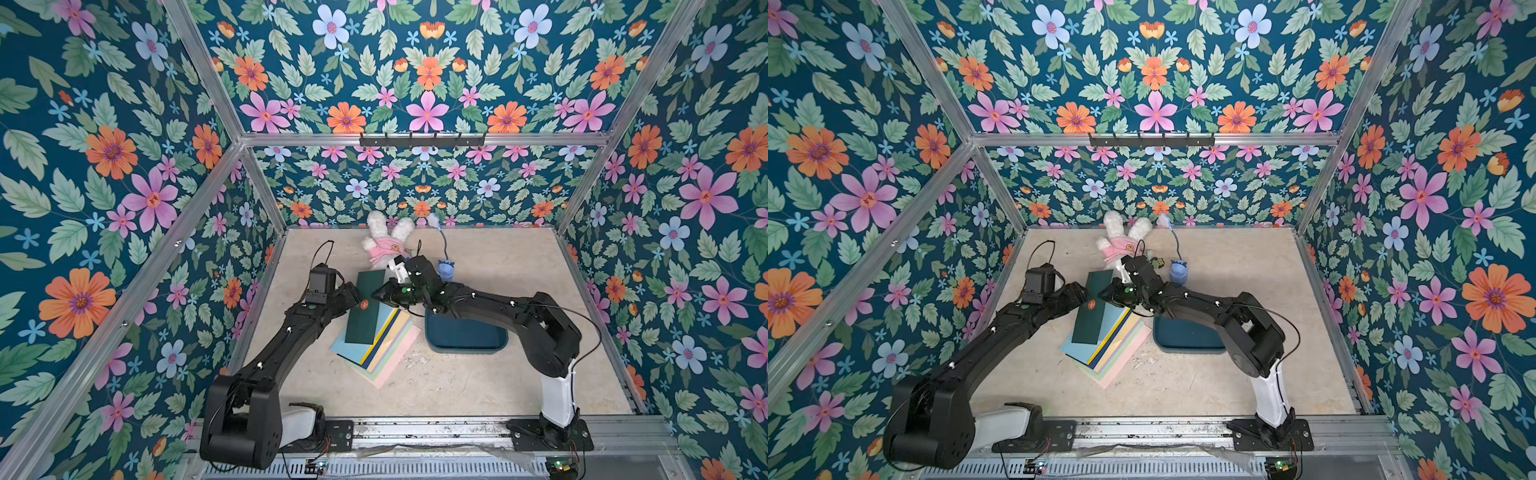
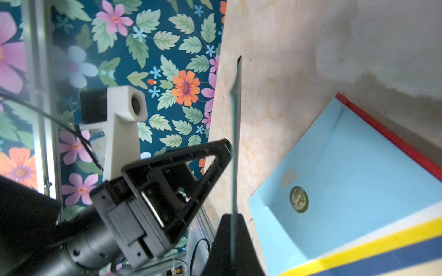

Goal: Put the sealed envelopes into the storage box
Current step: Pick up the envelope from the center of the board.

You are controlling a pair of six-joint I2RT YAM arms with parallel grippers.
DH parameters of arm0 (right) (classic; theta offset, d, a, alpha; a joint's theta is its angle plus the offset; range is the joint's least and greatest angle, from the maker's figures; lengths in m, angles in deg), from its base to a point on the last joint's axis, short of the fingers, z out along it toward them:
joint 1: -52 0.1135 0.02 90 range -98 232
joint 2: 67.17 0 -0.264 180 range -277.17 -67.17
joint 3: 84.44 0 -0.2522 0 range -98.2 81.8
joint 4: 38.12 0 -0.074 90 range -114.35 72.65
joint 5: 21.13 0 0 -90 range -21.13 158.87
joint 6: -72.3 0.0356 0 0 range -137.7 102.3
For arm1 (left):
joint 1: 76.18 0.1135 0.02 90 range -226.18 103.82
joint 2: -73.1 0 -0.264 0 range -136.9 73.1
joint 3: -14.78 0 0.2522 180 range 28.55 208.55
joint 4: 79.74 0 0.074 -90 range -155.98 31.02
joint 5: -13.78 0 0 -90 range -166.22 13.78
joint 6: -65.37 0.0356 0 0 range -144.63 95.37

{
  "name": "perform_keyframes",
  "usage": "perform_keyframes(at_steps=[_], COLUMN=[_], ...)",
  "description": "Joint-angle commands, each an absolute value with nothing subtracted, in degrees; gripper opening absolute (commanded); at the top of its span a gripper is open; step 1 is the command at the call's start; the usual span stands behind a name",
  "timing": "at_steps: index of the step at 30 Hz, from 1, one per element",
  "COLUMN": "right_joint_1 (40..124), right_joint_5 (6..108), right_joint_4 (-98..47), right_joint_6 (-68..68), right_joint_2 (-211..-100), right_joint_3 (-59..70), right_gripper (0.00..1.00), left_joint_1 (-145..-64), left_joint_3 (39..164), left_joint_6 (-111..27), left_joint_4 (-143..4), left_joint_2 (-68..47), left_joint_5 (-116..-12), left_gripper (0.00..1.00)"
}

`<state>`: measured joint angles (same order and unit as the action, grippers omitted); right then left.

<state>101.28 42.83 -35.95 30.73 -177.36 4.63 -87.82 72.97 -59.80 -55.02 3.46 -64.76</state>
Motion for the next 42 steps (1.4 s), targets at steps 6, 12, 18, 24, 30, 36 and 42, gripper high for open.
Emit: perform_keyframes(at_steps=[6,12,18,24,30,36,42], right_joint_1=[101.15,99.82,99.63,99.07,98.23,98.18,96.14], right_joint_5=[43.83,39.60,35.11,32.95,31.39,30.20,30.76], right_joint_4=[-46.10,-58.80,-65.39,-68.06,-70.46,-70.73,-64.61], right_joint_6=[9.87,11.80,16.90,19.42,20.53,20.84,17.05], right_joint_2=[-153.33,-140.63,-138.84,-140.65,-141.52,-142.47,-141.75], right_joint_3=[25.51,37.12,37.76,37.50,37.89,37.73,37.36], right_gripper=[0.00,0.00,0.00,0.00,0.00,0.00,0.11], left_joint_1=[-87.89,-88.22,-88.30,-88.89,-89.92,-90.81,-90.85], left_joint_3=[71.35,68.14,63.69,62.95,62.54,62.71,67.19], left_joint_6=[-53.08,-52.41,-59.03,-60.44,-60.89,-61.71,-53.43], left_joint_4=[-61.43,-66.57,-78.88,-81.03,-81.71,-82.41,-72.02], left_joint_2=[16.42,21.11,23.21,24.30,25.12,25.21,24.14], left_joint_5=[-37.30,-24.93,-15.51,-11.29,-9.34,-10.04,-13.76], left_gripper=[0.69,0.68,0.63,0.54,0.42,0.07,0.00])
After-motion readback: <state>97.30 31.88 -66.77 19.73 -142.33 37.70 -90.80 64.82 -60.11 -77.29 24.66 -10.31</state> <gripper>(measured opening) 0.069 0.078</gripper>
